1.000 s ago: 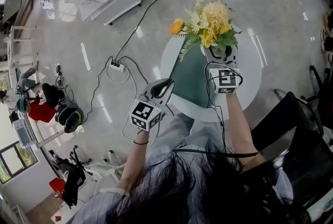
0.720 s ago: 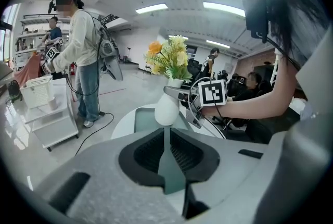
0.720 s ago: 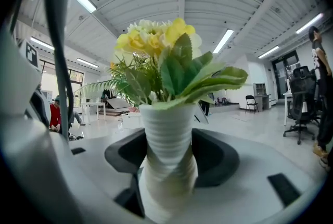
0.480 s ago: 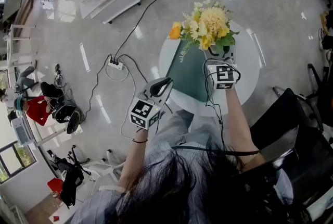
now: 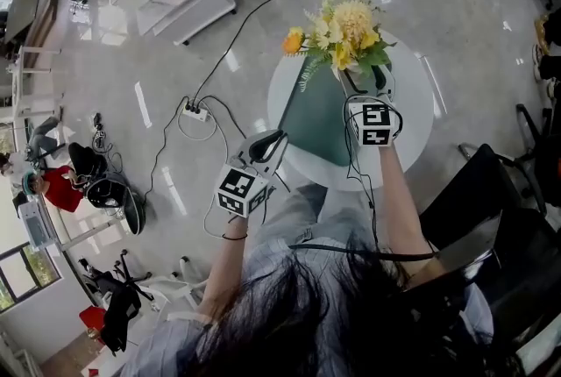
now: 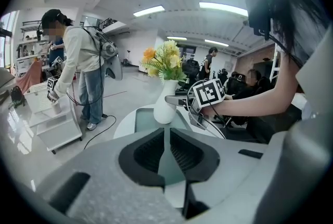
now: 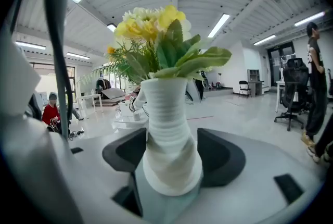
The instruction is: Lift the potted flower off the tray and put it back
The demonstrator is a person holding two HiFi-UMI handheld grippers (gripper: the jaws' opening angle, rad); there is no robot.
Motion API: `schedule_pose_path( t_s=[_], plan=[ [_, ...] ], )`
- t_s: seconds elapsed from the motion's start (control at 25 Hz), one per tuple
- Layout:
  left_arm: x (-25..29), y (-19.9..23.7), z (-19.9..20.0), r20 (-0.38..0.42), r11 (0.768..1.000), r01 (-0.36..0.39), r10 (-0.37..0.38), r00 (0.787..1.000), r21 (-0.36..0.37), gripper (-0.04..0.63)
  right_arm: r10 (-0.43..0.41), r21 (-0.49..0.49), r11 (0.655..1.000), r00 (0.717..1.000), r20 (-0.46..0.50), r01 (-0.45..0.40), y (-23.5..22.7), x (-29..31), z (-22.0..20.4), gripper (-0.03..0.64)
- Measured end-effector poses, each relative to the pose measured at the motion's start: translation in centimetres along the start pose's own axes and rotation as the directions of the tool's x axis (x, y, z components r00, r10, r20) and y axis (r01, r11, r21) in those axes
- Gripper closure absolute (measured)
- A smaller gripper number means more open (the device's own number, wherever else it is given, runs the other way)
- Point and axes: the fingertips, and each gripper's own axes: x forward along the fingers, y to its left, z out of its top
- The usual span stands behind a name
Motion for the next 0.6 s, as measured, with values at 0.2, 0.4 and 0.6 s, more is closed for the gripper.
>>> schedule_pose_path(
  t_s=[0.2,0.4,0.6],
  plan=[
    [-0.8,0.1,-0.3,0.017,1.000,-0.021,0.021,1.000,-0.003,0.554,-0.043,0.022,0.999,0.999,-0.006,0.043,-0.9,-2.1,-0.3,0.337],
    [-1.6,-0.5,0.6,0.059,0.999,-0.034,0.034,0.998,-0.006,0.554,-0.056,0.040,0.998,0.998,-0.012,0.057,-1.4,-5.4,0.8,0.339],
    [-2.6,-1.4,1.8,0.112,0.999,-0.044,0.045,0.993,-0.011,0.554,-0.048,-0.016,0.999,0.998,-0.046,0.047,-0.5,-9.2,2.0,0.342]
  ],
)
